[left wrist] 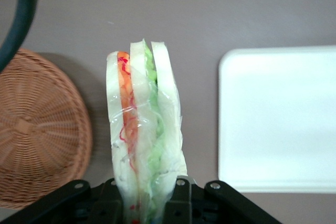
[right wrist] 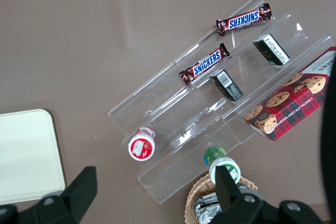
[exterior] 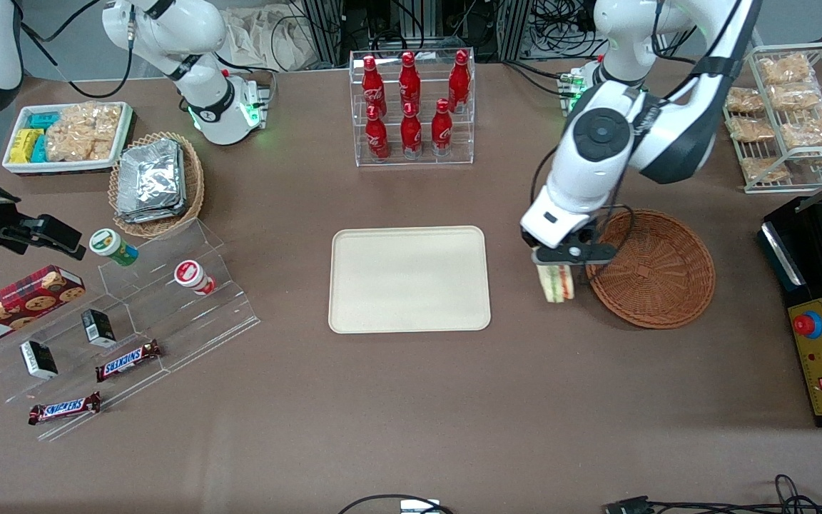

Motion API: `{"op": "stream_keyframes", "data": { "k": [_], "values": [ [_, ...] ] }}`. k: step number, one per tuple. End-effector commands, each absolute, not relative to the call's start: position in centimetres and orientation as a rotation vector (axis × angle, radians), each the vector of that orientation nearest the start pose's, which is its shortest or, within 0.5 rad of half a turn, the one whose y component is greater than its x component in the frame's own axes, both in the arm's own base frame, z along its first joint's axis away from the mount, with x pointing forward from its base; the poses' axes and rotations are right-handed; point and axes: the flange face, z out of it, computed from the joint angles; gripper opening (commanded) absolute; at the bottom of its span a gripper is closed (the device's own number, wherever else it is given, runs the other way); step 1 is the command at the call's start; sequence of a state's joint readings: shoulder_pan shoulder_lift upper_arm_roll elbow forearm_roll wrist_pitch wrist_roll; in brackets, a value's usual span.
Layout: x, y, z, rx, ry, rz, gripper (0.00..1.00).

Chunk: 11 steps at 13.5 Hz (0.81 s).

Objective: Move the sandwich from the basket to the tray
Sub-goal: 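Carry the sandwich with the left gripper over the cream tray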

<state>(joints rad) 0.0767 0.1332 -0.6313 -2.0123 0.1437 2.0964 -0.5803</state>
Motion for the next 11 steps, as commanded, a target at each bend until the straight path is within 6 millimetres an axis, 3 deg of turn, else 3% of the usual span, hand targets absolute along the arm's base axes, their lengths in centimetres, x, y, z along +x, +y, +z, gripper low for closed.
{"op": "stream_keyframes", "data": {
  "k": [1, 5, 8, 11],
  "values": [
    [48.2, -33.1, 38.2, -3.112, 0.214, 0.008, 0.17],
    [46.6, -36.5, 35.5, -3.095, 0.352, 0.018, 0.18],
    [45.2, -39.6, 33.1, -3.108, 0.358, 0.009, 0.18],
    [46.3, -40.6, 30.2, -3.112, 0.327, 0.035, 0.19]
  ]
}}
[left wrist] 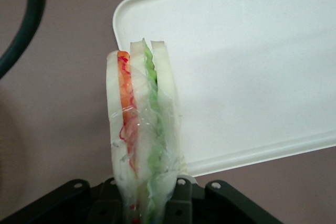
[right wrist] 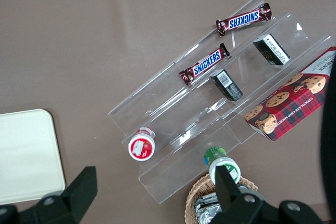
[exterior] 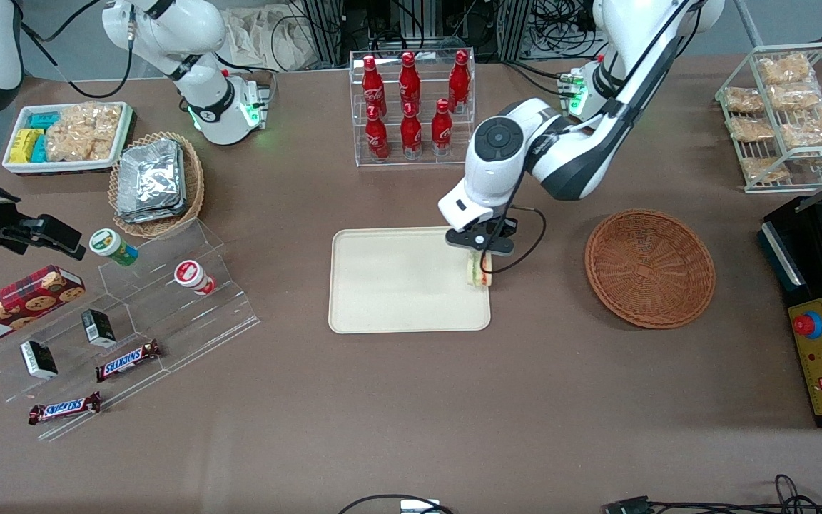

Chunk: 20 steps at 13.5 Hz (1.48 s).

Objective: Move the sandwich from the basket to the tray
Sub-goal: 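Carry the sandwich with the left gripper over the cream tray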

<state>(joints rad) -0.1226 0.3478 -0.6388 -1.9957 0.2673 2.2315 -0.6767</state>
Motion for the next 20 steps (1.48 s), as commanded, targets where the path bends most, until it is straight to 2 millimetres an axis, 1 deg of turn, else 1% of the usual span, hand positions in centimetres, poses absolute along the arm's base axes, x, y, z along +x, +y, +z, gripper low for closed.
{"op": "stream_keyframes", "data": {
  "k": [1, 2, 3, 4, 5, 6, 7, 9, 11, 13, 14, 15, 16, 17, 18, 19, 20],
  "values": [
    [46.7, -40.9, 29.1, -3.112, 0.311, 0.049, 0.20],
    [45.5, -43.2, 28.4, -3.102, 0.363, 0.040, 0.21],
    [44.9, -44.5, 27.8, -3.099, 0.368, 0.039, 0.21],
    [45.0, -44.8, 26.7, -3.094, 0.365, 0.050, 0.21],
    [45.5, -45.0, 26.1, -3.093, 0.357, 0.040, 0.21],
    [45.5, -45.2, 25.4, -3.090, 0.342, 0.044, 0.21],
    [44.9, -45.8, 24.8, -3.075, 0.372, 0.040, 0.21],
    [44.4, -46.0, 23.3, -3.062, 0.398, 0.064, 0.21],
    [43.5, -46.5, 22.5, -3.046, 0.429, 0.079, 0.21],
    [43.2, -46.4, 21.9, -3.041, 0.427, 0.099, 0.21],
    [43.1, -46.4, 21.7, -3.043, 0.401, 0.102, 0.25],
    [43.1, -46.4, 21.6, -3.045, 0.372, 0.104, 0.41],
    [43.1, -46.4, 21.6, -3.044, 0.348, 0.106, 0.67],
    [43.1, -46.3, 21.5, -3.043, 0.337, 0.109, 0.96],
    [43.2, -46.4, 21.7, -3.045, 0.333, 0.105, 1.00],
    [43.4, -46.3, 21.9, -3.048, 0.325, 0.100, 1.00],
    [43.8, -46.2, 22.5, -3.053, 0.317, 0.083, 1.00]
  ]
}}
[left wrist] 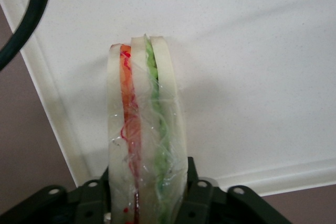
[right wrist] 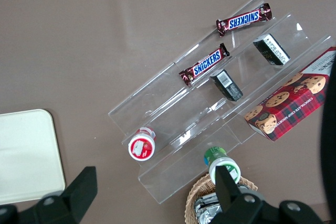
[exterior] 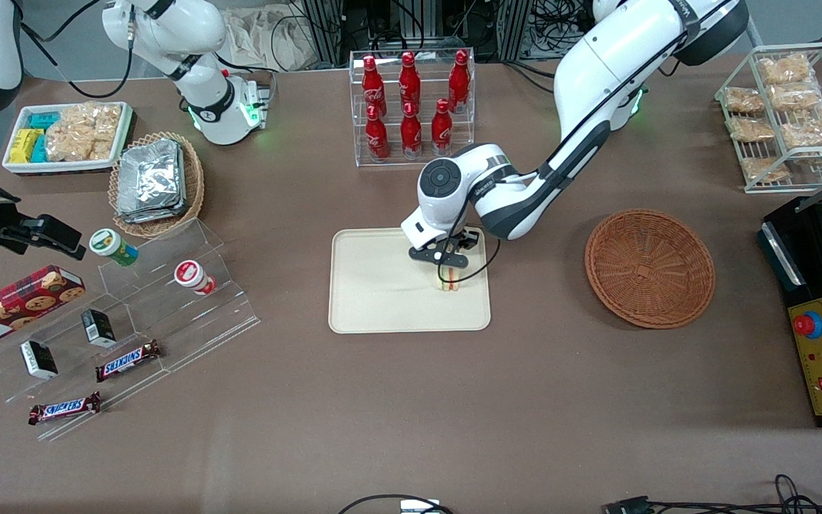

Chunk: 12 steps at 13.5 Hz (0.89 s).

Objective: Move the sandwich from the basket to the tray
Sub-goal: 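Lower the sandwich onto the tray and open the left gripper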

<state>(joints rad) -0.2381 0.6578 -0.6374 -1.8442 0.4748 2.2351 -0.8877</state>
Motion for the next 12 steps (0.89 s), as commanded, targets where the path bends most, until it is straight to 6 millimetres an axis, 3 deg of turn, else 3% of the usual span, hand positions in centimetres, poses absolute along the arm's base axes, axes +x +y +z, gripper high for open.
{"op": "stream_keyframes", "data": {
  "k": [1, 8, 12],
  "values": [
    [44.4, -46.1, 23.0, -3.062, 0.296, 0.073, 1.00],
    [50.8, -44.7, 29.4, -3.074, -0.007, 0.029, 1.00],
    [54.8, -39.9, 33.6, -3.054, -0.260, -0.044, 1.00]
  ]
}}
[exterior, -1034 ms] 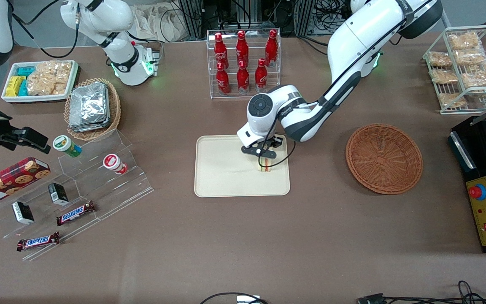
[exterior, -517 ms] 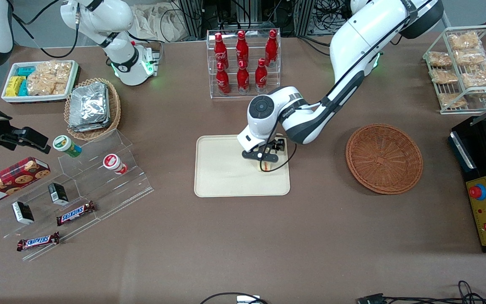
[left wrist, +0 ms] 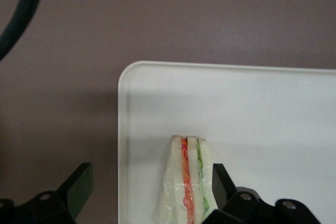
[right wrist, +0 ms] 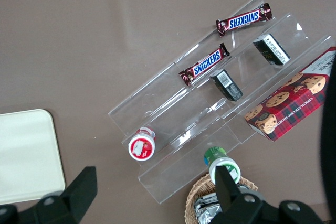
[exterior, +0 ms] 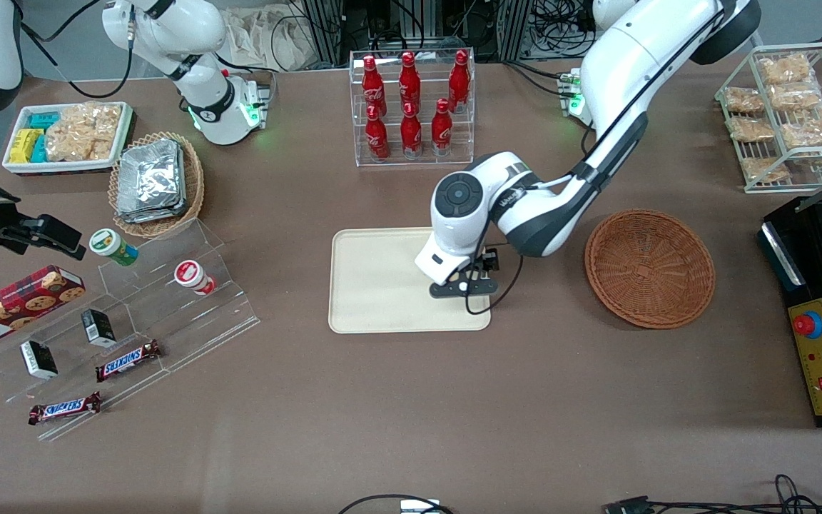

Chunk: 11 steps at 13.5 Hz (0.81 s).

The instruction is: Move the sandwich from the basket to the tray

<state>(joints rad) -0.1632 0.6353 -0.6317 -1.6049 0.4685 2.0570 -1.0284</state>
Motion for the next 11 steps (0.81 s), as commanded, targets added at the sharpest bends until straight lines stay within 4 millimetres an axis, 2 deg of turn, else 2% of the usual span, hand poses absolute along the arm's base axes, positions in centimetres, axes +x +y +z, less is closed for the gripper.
{"op": "stream_keyframes", "data": {
  "k": [1, 3, 6, 11],
  "values": [
    [55.9, -38.0, 34.9, -3.048, -0.326, -0.038, 1.00],
    [57.6, -34.2, 37.7, -3.052, -0.453, -0.020, 1.00],
    [59.0, -30.8, 40.4, -3.031, -0.547, -0.066, 1.00],
    [60.8, -26.5, 44.3, -3.044, -0.617, 0.000, 1.00]
  ]
}}
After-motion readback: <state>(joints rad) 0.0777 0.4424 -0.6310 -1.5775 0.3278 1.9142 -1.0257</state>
